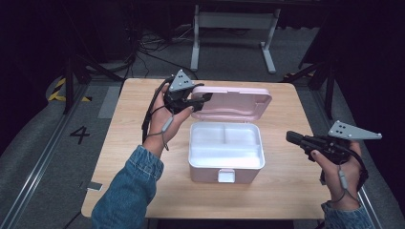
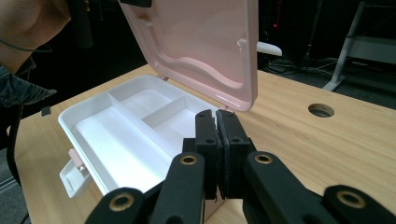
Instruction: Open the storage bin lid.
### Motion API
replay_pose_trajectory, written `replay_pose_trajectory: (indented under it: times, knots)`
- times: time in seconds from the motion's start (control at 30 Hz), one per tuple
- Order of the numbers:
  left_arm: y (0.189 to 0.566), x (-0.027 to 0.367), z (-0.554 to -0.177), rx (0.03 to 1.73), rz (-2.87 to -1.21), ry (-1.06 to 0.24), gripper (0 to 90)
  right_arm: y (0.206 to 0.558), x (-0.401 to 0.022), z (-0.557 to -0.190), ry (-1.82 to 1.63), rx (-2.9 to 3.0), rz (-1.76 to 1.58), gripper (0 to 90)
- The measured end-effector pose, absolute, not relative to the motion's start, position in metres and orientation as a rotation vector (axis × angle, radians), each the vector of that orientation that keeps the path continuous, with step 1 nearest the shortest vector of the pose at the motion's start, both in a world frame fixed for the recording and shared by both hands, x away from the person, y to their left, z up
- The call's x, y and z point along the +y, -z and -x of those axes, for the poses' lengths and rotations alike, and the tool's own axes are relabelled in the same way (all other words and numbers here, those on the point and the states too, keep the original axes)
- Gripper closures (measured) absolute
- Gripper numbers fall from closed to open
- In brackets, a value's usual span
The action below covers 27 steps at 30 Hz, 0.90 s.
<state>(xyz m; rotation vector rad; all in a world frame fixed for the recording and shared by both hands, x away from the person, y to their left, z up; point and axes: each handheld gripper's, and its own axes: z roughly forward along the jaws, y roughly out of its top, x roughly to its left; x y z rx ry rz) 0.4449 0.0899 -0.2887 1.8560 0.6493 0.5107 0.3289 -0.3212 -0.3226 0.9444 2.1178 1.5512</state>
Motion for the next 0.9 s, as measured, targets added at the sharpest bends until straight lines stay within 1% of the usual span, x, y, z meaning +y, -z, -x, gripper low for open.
replay_pose_trajectory:
  times: [0.17, 0.5, 0.67, 0.9]
  knots:
    - [0.293, 0.09, -0.457, 0.678, -1.816, -0.504, 56.1, 0.323, -0.322, -0.33, -1.55, 2.118, -0.943, 88.4]
    - [0.296, 0.087, -0.478, 0.726, -1.826, -0.503, 54.9, 0.324, -0.324, -0.331, -1.543, 2.113, -0.96, 88.0]
    - [0.3, 0.085, -0.489, 0.768, -1.81, -0.503, 52.6, 0.324, -0.324, -0.33, -1.524, 2.109, -0.952, 87.9]
    - [0.305, 0.081, -0.504, 0.796, -1.828, -0.497, 48.4, 0.326, -0.328, -0.331, -1.513, 2.112, -0.967, 87.8]
